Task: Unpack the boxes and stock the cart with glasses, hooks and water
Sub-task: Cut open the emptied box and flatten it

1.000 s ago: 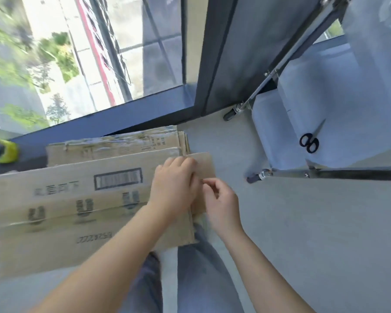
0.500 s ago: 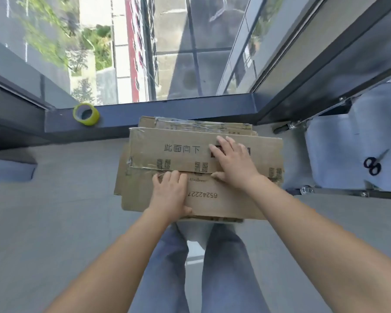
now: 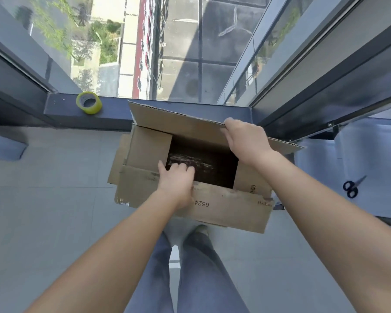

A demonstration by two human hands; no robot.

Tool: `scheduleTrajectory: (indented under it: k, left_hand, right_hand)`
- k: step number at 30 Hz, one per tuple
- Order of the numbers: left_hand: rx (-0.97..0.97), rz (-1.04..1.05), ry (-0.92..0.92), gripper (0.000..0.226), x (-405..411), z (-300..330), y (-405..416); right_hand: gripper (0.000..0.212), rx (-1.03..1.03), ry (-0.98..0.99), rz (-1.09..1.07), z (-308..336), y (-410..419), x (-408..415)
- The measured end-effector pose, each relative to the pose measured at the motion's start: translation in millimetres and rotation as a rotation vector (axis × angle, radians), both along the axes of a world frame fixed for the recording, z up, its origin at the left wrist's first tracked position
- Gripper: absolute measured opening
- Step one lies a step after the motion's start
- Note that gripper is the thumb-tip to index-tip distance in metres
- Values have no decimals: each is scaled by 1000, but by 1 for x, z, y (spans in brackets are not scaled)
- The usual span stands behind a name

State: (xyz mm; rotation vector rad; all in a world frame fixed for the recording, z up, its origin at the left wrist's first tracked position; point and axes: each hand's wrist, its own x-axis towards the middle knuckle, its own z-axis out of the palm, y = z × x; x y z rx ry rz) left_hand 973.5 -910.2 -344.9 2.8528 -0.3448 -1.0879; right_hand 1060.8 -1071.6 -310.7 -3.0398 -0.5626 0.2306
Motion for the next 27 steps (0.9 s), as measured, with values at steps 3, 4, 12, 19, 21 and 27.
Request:
scheduleTrajectory:
  k: [3,4,12,19,21,27]
  left_hand:
    - [-50,-25,30,50,-4,22,-4]
    - [-62,21,57,60,-6,33,-5]
    - [268,163,32,38,-2,89,-16]
    - [457,201,-22,78,-31,62,9]
    - [397,244,-10,85,-43,48,18]
    - [337,345,39,76,-42,16,23]
  right_hand:
    - [25,-2,11,-84,10,-10,1]
    - [25,-2,10,-130,13,-14,1]
    - [32,120,61,-524,52,-47,2]
    - [30,339,118,-711,57,-61,-3]
    - [32,295,122,-721,40,-59,-10]
    - [25,281,81,-861,11,-79,11]
